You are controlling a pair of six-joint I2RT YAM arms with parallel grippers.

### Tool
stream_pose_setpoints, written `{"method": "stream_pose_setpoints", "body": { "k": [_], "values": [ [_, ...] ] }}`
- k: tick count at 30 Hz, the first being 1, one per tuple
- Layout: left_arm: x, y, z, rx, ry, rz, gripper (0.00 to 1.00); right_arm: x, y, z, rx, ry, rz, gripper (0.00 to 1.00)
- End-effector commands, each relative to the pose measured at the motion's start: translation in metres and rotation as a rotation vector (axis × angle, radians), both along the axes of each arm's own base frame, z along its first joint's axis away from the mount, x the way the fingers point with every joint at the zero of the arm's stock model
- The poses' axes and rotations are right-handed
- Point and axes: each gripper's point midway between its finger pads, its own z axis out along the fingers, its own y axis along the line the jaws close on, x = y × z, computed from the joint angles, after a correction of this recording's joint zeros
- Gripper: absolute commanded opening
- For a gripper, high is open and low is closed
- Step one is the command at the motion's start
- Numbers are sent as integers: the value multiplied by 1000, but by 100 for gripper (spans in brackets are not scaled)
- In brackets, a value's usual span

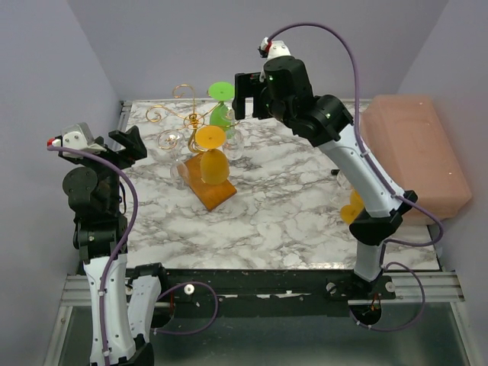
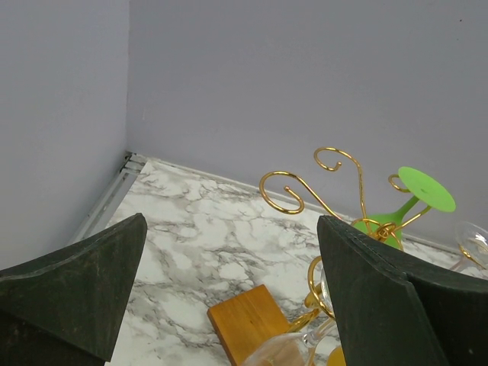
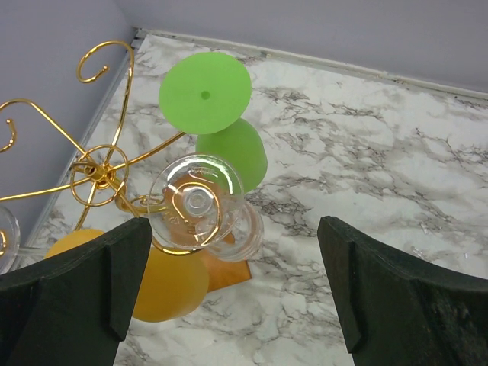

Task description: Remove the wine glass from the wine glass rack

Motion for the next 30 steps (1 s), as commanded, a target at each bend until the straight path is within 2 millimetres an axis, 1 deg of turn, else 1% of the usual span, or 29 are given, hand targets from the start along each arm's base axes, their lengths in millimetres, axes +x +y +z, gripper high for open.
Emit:
{"method": "stream_pose_setpoints", "body": {
  "k": [1, 8, 18, 21, 30],
  "values": [
    [-2, -2, -1, 0, -5, -14, 96, 1, 10, -1, -48, -40, -17, 100],
    [-4, 0, -1, 4, -9, -4, 96, 3, 30, -12, -72, -49, 4, 100],
    [-5, 0, 0, 4, -12, -4, 96, 11, 49, -26, -102, -67, 21, 100],
    [-5, 0, -1, 4, -11, -2, 96, 12, 54, -30, -112, -70, 25, 100],
    [-4, 0, -1, 3, -11, -3, 96, 16, 59, -38, -137, -80, 16, 100]
  ]
}}
